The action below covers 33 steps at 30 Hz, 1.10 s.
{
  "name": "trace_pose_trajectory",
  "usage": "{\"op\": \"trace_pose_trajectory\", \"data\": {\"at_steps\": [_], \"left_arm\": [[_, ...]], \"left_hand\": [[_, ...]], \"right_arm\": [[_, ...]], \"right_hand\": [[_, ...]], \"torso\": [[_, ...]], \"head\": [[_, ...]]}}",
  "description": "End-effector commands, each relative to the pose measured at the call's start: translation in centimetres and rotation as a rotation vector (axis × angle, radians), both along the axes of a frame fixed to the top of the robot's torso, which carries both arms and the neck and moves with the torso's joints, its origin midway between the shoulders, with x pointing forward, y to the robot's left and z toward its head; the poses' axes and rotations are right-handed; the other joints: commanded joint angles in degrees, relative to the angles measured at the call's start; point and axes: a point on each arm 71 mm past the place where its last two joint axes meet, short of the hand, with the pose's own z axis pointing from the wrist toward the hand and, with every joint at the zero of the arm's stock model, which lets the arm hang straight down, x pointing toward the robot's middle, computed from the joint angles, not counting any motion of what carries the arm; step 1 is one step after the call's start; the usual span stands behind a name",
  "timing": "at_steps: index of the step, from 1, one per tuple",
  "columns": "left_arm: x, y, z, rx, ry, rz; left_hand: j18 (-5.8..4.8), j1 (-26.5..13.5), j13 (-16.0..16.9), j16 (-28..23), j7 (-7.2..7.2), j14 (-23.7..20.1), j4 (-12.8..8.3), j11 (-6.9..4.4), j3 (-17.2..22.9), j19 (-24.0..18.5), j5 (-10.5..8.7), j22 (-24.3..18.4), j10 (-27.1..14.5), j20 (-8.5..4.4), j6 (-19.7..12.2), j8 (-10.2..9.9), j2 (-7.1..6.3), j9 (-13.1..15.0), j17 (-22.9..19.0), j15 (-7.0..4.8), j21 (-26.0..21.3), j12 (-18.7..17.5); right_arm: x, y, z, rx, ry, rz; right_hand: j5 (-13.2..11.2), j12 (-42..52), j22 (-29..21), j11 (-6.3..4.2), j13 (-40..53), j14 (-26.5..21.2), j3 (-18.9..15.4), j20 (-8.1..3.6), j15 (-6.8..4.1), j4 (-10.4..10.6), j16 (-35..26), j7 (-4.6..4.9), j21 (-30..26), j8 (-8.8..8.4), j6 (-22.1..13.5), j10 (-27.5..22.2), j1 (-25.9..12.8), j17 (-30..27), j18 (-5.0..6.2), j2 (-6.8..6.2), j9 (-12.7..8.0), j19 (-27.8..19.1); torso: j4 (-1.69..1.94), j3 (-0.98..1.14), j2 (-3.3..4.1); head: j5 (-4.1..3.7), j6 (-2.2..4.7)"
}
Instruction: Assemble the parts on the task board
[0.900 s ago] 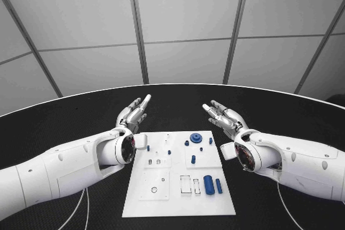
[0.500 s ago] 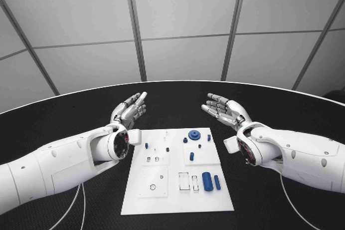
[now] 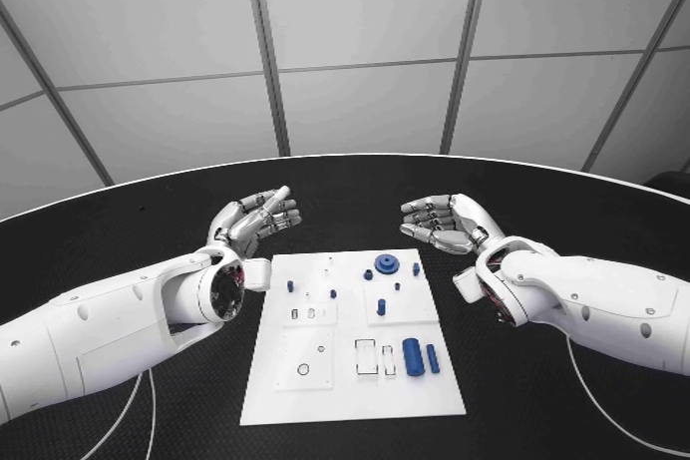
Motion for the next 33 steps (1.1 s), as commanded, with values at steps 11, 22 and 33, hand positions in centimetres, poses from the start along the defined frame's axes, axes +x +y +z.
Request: {"op": "trace_pose_trajectory", "data": {"at_steps": [11,22,33], "left_arm": [[-2.0,0.3,2.0,0.006,-0.017,-0.092],[-3.2,0.0,3.8,-0.006,-0.030,-0.137],[-3.6,0.0,5.0,-0.010,-0.042,-0.150]], "left_hand": [[1.54,1.76,-0.10,0.29,4.24,2.04,-1.73,-0.39,1.07,1.72,0.22,-0.15,1.81,0.00,1.22,0.17,-1.30,-0.01,0.52,-0.53,0.67,-1.04],[1.67,1.51,-0.15,-0.20,4.31,1.54,-1.81,-0.29,1.11,1.94,0.20,-0.22,1.64,0.01,1.08,-0.03,-1.54,-0.10,0.43,-0.37,0.73,-1.52],[1.71,1.46,-0.16,-0.35,4.33,1.38,-1.82,-0.25,1.16,2.00,0.20,-0.24,1.56,0.02,1.03,-0.10,-1.53,-0.13,0.39,-0.32,0.74,-1.68]], "right_arm": [[0.2,1.3,0.3,-0.398,-0.061,0.135],[1.6,3.3,2.9,-0.671,-0.144,0.161],[2.1,5.3,5.2,-0.872,-0.271,0.159]], "right_hand": [[3.52,-0.95,2.68,-3.37,1.50,17.00,9.68,-5.80,-5.27,-2.36,5.37,-0.57,6.65,0.98,7.66,12.01,-2.12,8.33,0.73,-8.42,1.07,18.88],[3.88,0.33,10.99,-6.01,5.21,27.88,8.87,-10.54,-9.28,-3.07,23.47,-2.66,19.83,2.50,10.44,14.82,-3.88,24.94,0.41,-8.59,3.09,28.72],[3.63,-0.18,40.50,-6.35,8.30,33.39,12.75,-11.10,-9.63,-1.74,59.47,-3.11,46.95,2.83,9.65,12.93,-5.42,59.11,-2.63,-10.02,6.00,34.82]], "torso": [[1.54,0.09,3.79],[2.74,-0.22,6.30],[3.62,-0.40,7.66]], "head": [[-1.39,0.76],[-2.14,1.82],[-2.91,2.33]]}}
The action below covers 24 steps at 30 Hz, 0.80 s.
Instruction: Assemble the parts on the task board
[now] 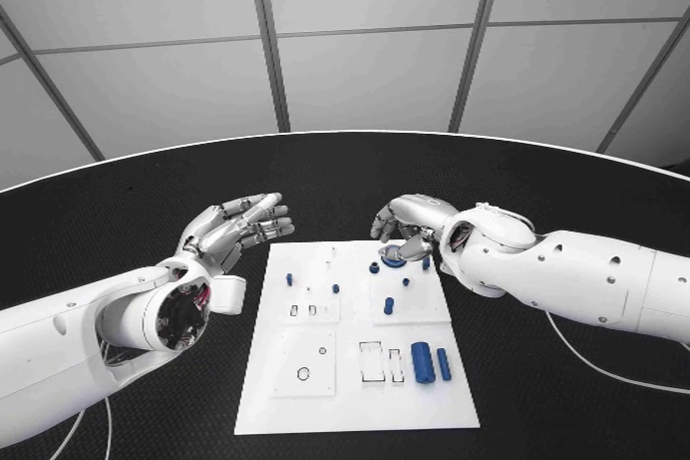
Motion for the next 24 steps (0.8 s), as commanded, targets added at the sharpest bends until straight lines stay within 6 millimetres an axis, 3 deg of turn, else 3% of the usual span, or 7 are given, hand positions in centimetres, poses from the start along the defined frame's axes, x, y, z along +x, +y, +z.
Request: {"op": "trace_pose_trajectory", "data": {"at_steps": [1,6,12,24], "left_arm": [[-0.1,0.0,0.2,-0.001,-0.002,-0.002],[-0.1,0.0,0.6,0.000,-0.007,-0.003],[-0.1,0.0,1.1,-0.001,-0.016,-0.006],[-0.2,0.0,1.8,-0.002,-0.025,-0.012]], "left_hand": [[0.90,0.10,-0.06,-0.35,4.15,-0.31,-0.39,0.28,0.07,0.37,0.20,-0.08,0.08,0.00,0.23,-0.12,-0.18,-0.06,-0.04,0.17,0.26,-0.23],[0.92,0.07,-0.07,-0.41,4.17,-0.37,-0.39,0.30,0.09,0.39,0.21,-0.09,0.04,0.01,0.20,-0.15,-0.18,-0.08,-0.05,0.19,0.26,-0.30],[0.95,-0.03,-0.08,-0.56,4.27,-0.51,-0.39,0.38,0.12,0.45,0.19,-0.12,-0.08,0.00,0.12,-0.23,-0.20,-0.11,-0.07,0.24,0.27,-0.49],[0.97,-0.10,-0.08,-0.66,4.32,-0.59,-0.38,0.42,0.12,0.49,0.18,-0.14,-0.14,0.00,0.09,-0.28,-0.22,-0.13,-0.09,0.29,0.28,-0.61]], "right_arm": [[0.1,0.4,0.1,-0.057,-0.009,0.003],[0.2,1.0,0.0,-0.144,-0.024,0.003],[0.3,1.3,-0.2,-0.211,-0.013,-0.009],[0.5,1.5,-0.4,-0.270,-0.022,-0.010]], "right_hand": [[-0.44,-0.35,9.41,0.11,0.74,3.17,1.25,0.15,-0.02,0.00,5.88,-0.10,7.99,0.47,-0.65,-0.65,-0.26,5.73,-1.34,-0.17,0.97,1.04],[-2.45,-1.28,13.20,0.30,0.79,3.46,2.15,0.39,0.16,0.30,8.93,-0.02,11.26,0.26,-1.55,-2.41,-0.71,8.57,-1.61,-0.64,1.60,1.28],[-2.61,-1.85,14.67,0.73,0.55,3.53,2.42,0.67,0.48,0.43,10.06,0.10,12.48,0.19,-1.75,-4.50,-0.87,9.53,-1.75,-0.87,1.97,1.49],[-2.56,-1.63,15.78,0.80,0.53,3.63,2.57,0.79,0.56,0.46,10.96,-0.13,13.40,0.02,-2.10,-5.33,-0.82,10.28,-1.81,-0.70,2.23,1.88]], "torso": [[0.52,-0.10,0.70],[0.98,-0.27,1.10],[1.60,-0.53,1.74],[2.37,-0.70,2.57]], "head": [[-0.35,0.08],[-0.79,0.16],[-1.23,0.10],[-1.71,-0.30]]}}
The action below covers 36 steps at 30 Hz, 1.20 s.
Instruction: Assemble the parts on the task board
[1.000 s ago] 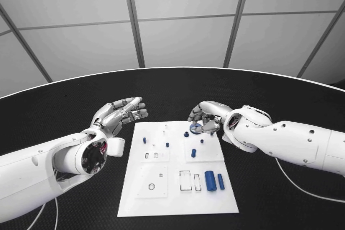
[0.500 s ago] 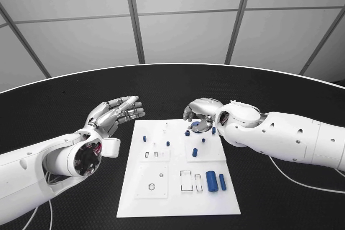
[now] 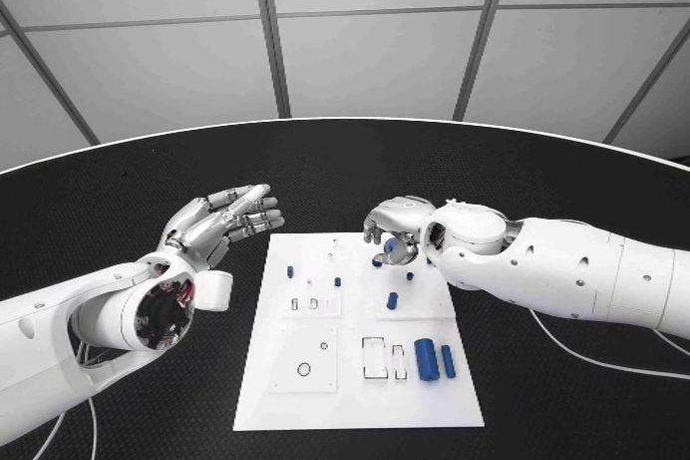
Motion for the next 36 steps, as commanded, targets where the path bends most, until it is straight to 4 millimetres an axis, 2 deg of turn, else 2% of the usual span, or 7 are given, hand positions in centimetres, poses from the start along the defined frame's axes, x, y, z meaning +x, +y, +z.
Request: {"op": "trace_pose_trajectory", "data": {"at_steps": [1,5,11,12,19,28,36], "left_arm": [[0.00,0.01,0.09,0.000,-0.001,-0.001],[0.00,0.08,0.18,0.001,-0.002,0.001],[0.02,0.15,0.26,0.002,-0.004,0.003],[0.02,0.15,0.26,0.001,-0.004,0.003],[-0.01,0.15,0.31,0.001,-0.004,0.002],[0.11,0.26,0.28,0.002,-0.005,0.006],[0.11,0.25,0.28,0.002,-0.004,0.005]], "left_hand": [[0.99,-0.11,-0.10,-0.45,4.32,-0.38,-0.22,0.43,-0.04,0.50,0.18,-0.08,-0.14,0.00,0.09,-0.28,-0.22,-0.08,-0.08,0.08,0.28,-0.42],[0.99,-0.11,-0.10,-0.45,4.32,-0.38,-0.22,0.43,-0.04,0.50,0.18,-0.08,-0.14,0.00,0.09,-0.28,-0.22,-0.08,-0.08,0.08,0.28,-0.42],[1.02,-0.18,-0.10,-0.60,4.39,-0.53,-0.23,0.49,-0.01,0.56,0.18,-0.10,-0.24,0.01,0.02,-0.35,-0.22,-0.11,-0.11,0.15,0.29,-0.58],[1.02,-0.18,-0.10,-0.60,4.39,-0.53,-0.23,0.49,-0.01,0.56,0.18,-0.10,-0.24,0.01,0.02,-0.35,-0.22,-0.11,-0.11,0.15,0.29,-0.58],[1.02,-0.18,-0.10,-0.60,4.39,-0.53,-0.23,0.49,-0.01,0.56,0.18,-0.10,-0.24,0.01,0.02,-0.35,-0.22,-0.11,-0.11,0.15,0.29,-0.58],[1.02,-0.18,-0.10,-0.60,4.39,-0.53,-0.23,0.49,-0.01,0.56,0.18,-0.10,-0.24,0.01,0.02,-0.35,-0.22,-0.11,-0.11,0.15,0.29,-0.58],[1.02,-0.18,-0.10,-0.60,4.39,-0.53,-0.23,0.49,-0.01,0.56,0.18,-0.10,-0.24,0.01,0.02,-0.35,-0.22,-0.11,-0.11,0.15,0.29,-0.58]], "right_arm": [[0.06,0.01,-0.05,-0.005,0.002,-0.002],[0.17,0.02,-0.15,-0.013,0.008,-0.004],[0.34,-0.07,-0.34,-0.029,0.022,-0.012],[0.37,-0.12,-0.37,-0.031,0.023,-0.014],[0.61,-0.59,-0.53,-0.044,0.032,-0.030],[0.63,-0.79,-0.63,-0.051,0.040,-0.031],[0.75,-0.96,-0.71,-0.056,0.045,-0.035]], "right_hand": [[-0.03,0.12,0.15,-0.03,0.04,3.44,0.51,-0.13,0.35,0.00,0.23,0.05,0.29,-0.23,-0.25,-0.23,-0.07,0.17,-0.30,0.06,0.10,0.46],[-0.01,0.15,0.23,-0.04,0.05,3.45,0.56,-0.14,0.34,-0.02,0.33,0.04,0.37,-0.21,-0.21,-0.23,-0.04,0.26,-0.31,0.10,0.13,0.51],[0.47,0.31,0.43,-0.05,0.13,3.44,0.80,-0.19,0.35,-0.07,0.45,0.07,0.55,-0.09,0.00,-0.08,0.08,0.26,-0.30,0.27,0.31,0.70],[0.58,0.38,10.21,0.01,0.18,3.43,0.93,-0.12,0.45,-0.10,0.59,0.10,7.61,-0.05,0.06,-0.03,0.07,0.31,-2.03,0.25,0.42,3.05],[0.70,0.53,11.08,0.04,0.29,3.35,1.27,-0.02,0.56,-0.19,0.78,0.19,8.41,0.03,0.20,0.14,0.06,0.28,-2.12,0.27,0.72,2.93],[0.50,0.60,11.92,0.04,0.36,3.32,1.39,0.04,0.58,-0.19,0.98,0.20,9.10,0.07,0.27,0.25,-0.10,0.35,-2.21,0.19,0.92,2.87],[0.29,1.03,14.52,-0.11,0.60,3.26,1.75,0.07,0.49,-0.18,1.15,0.18,11.04,0.32,0.72,1.11,-0.17,0.28,-2.58,0.48,1.31,3.23]], "torso": [[0.38,-0.08,0.34],[0.59,-0.06,0.53],[0.68,-0.01,0.85],[0.72,-0.03,0.89],[0.85,0.00,1.07],[0.81,0.25,1.50],[1.12,0.14,1.82]], "head": [[-0.11,-0.13],[-0.15,-0.30],[-0.32,-0.13],[-0.37,-0.12],[-0.54,-0.12],[-0.69,0.38],[-0.92,0.51]]}}
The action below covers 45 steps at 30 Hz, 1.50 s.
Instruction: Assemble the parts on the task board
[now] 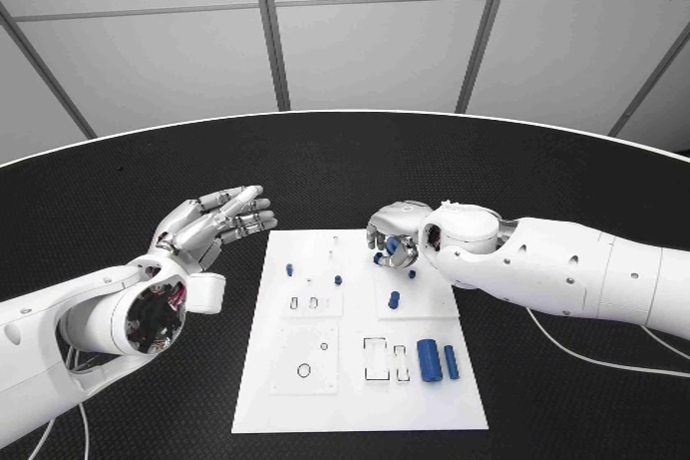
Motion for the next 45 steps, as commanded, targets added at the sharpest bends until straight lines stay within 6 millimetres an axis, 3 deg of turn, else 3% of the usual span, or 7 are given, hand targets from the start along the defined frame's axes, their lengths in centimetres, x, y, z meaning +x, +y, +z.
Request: {"op": "trace_pose_trajectory", "data": {"at_steps": [1,21,33,45], "left_arm": [[0.00,0.00,0.00,0.000,0.000,0.000],[-0.01,0.04,-0.01,0.001,0.003,-0.001],[0.01,0.03,-0.01,0.001,0.003,-0.002],[0.05,0.06,-0.03,0.001,0.004,-0.002]], "left_hand": [[1.02,-0.18,-0.07,-0.33,4.39,-0.33,-0.23,0.27,-0.01,0.56,0.19,-0.07,-0.03,0.01,0.02,-0.35,-0.22,-0.07,-0.05,-0.05,0.30,-0.35],[1.05,-0.17,-0.05,-0.52,4.43,-0.48,-0.30,0.33,0.11,0.61,0.19,-0.12,-0.07,0.02,0.00,-0.42,-0.17,-0.10,-0.08,0.02,0.30,-0.54],[1.05,-0.17,-0.05,-0.52,4.43,-0.48,-0.30,0.33,0.11,0.61,0.19,-0.12,-0.07,0.02,0.00,-0.42,-0.17,-0.10,-0.08,0.02,0.30,-0.54],[1.05,-0.13,-0.05,-0.57,4.44,-0.50,-0.35,0.34,0.20,0.63,0.19,-0.14,-0.07,0.02,0.00,-0.44,-0.12,-0.11,-0.08,0.03,0.29,-0.61]], "right_arm": [[0.03,-0.04,-0.02,-0.001,0.001,-0.001],[0.14,-0.15,-0.11,-0.005,0.006,0.005],[0.17,-0.23,-0.09,-0.002,0.003,0.008],[-0.05,-0.07,0.21,0.022,-0.024,0.013]], "right_hand": [[-0.23,0.53,1.48,-0.10,0.23,3.05,0.47,0.16,0.25,0.01,0.46,-0.07,1.19,0.40,0.62,0.89,-0.19,0.07,-0.82,0.58,0.23,0.46],[0.84,1.33,5.64,-0.66,0.82,2.99,2.03,-0.04,-0.14,-0.84,0.95,-0.49,4.28,1.77,3.32,3.56,0.51,-0.01,-1.38,2.19,1.66,0.80],[-0.22,1.90,7.93,-1.45,1.23,2.95,2.76,-0.46,-0.77,-1.86,1.08,-1.24,5.91,3.25,5.80,5.61,1.19,-0.18,-1.73,3.59,3.01,1.22],[0.28,1.84,8.70,-1.61,1.37,2.93,3.30,-0.68,-0.96,-3.04,1.14,-1.24,6.46,3.63,6.26,6.29,1.83,-0.33,-1.84,3.90,3.78,1.27]], "torso": [[0.21,-0.03,0.25],[0.39,-0.07,0.58],[0.48,-0.07,0.70],[0.66,-0.08,0.80]], "head": [[-0.15,0.07],[-0.30,0.07],[-0.41,-0.03],[-0.65,0.09]]}}
